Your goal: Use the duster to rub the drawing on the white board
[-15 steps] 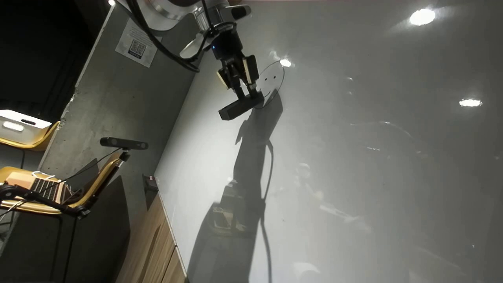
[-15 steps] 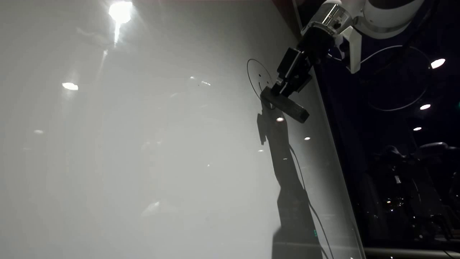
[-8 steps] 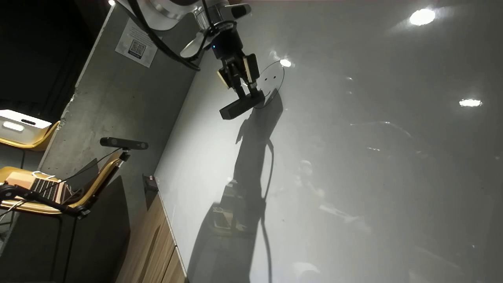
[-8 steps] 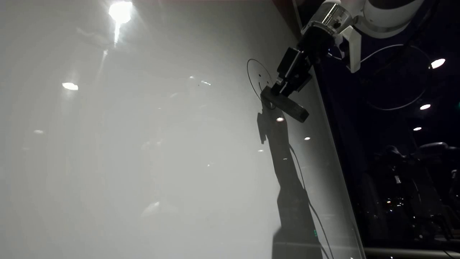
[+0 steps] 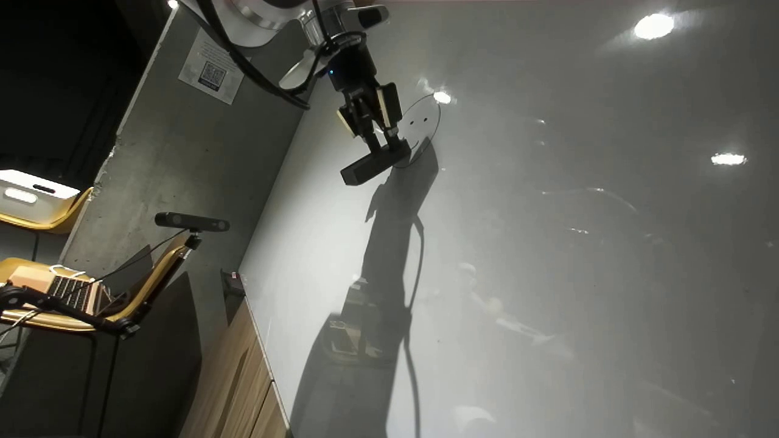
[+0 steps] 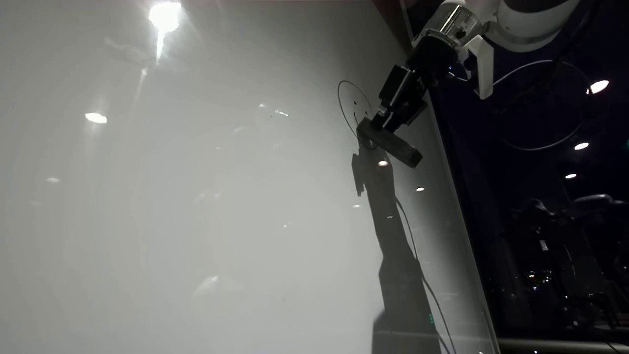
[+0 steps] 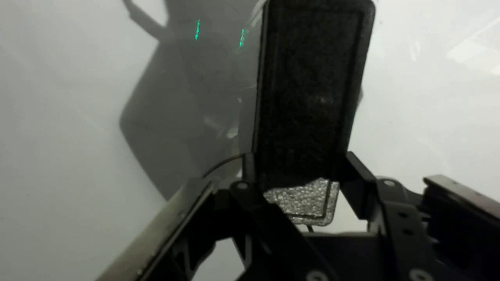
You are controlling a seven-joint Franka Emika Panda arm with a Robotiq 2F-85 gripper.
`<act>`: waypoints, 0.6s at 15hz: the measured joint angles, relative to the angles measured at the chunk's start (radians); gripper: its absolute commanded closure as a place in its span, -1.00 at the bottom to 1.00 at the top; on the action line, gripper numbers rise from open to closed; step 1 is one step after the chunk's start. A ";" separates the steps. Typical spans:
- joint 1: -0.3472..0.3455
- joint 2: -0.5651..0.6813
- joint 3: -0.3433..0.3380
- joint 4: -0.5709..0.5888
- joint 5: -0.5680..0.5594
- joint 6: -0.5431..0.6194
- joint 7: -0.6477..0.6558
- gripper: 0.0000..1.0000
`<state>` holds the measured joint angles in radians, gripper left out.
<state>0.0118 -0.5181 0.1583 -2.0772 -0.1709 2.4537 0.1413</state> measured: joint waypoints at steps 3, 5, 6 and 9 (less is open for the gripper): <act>-0.002 0.002 0.000 -0.002 -0.001 -0.030 -0.001 0.42; -0.006 0.002 0.000 0.000 -0.002 -0.074 -0.002 0.42; -0.007 0.002 0.000 0.001 -0.003 -0.094 -0.002 0.42; -0.009 0.002 0.000 0.002 -0.008 -0.122 -0.003 0.42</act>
